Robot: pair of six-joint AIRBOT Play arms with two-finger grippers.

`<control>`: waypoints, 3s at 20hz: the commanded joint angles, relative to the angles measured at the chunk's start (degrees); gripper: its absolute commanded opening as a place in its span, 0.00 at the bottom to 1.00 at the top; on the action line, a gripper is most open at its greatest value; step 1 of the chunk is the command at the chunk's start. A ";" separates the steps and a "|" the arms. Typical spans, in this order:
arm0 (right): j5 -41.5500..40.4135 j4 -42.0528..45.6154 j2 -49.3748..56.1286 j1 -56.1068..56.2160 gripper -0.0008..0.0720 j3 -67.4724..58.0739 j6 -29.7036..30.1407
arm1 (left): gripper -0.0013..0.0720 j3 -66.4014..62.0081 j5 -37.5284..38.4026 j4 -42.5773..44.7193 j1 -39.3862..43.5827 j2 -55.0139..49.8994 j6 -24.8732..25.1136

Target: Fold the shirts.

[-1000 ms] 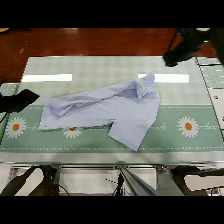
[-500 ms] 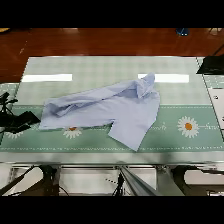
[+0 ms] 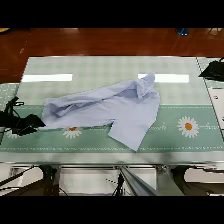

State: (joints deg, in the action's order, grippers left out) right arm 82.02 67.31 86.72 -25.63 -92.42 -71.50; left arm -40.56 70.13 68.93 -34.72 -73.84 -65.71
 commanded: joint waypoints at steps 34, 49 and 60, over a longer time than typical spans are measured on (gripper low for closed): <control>0.02 -2.45 -0.02 -0.33 0.59 0.28 1.16 | 0.74 -5.31 -0.72 -20.11 -10.78 -11.63 8.26; 4.98 -0.74 -1.66 -0.22 0.59 12.74 0.20 | 0.05 -8.17 7.56 -19.67 -2.93 -14.78 8.33; -9.57 -15.63 -6.60 7.56 0.66 44.17 4.13 | 0.05 -11.19 12.26 -23.52 -2.86 -10.60 10.21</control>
State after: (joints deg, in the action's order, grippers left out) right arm 77.67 54.61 80.47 -22.39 -54.39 -68.31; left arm -51.48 80.49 47.03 -37.58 -84.84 -55.94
